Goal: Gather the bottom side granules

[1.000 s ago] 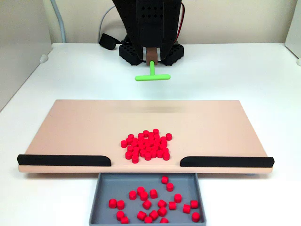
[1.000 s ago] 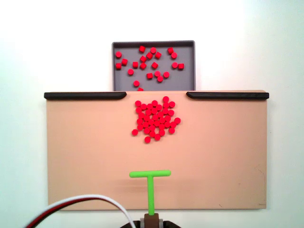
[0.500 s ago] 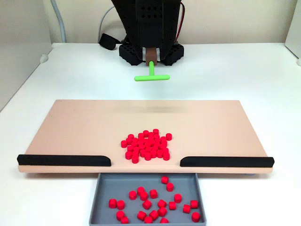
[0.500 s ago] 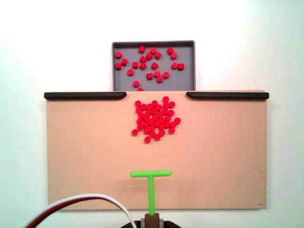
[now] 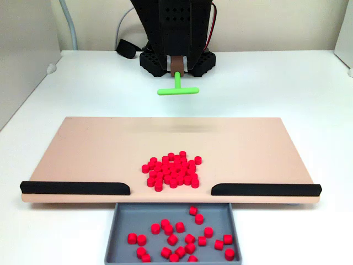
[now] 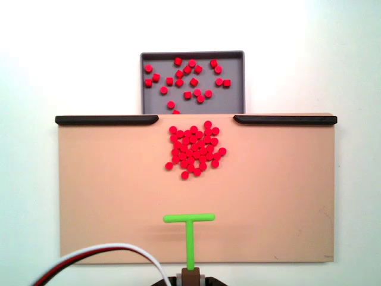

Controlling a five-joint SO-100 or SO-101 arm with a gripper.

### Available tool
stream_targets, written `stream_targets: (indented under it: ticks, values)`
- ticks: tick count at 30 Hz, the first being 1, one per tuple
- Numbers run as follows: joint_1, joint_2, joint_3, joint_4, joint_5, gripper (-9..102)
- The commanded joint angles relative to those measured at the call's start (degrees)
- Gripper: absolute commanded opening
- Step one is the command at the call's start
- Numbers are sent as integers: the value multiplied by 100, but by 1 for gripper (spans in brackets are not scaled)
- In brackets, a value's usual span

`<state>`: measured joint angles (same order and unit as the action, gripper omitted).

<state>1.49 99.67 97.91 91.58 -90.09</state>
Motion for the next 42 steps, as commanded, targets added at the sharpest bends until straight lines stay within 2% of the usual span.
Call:
stream_targets:
  ticks: [1,42]
  values:
    - [53,141,-193,-9,-26,0]
    - [-62,-149,-88,-9,0,0]
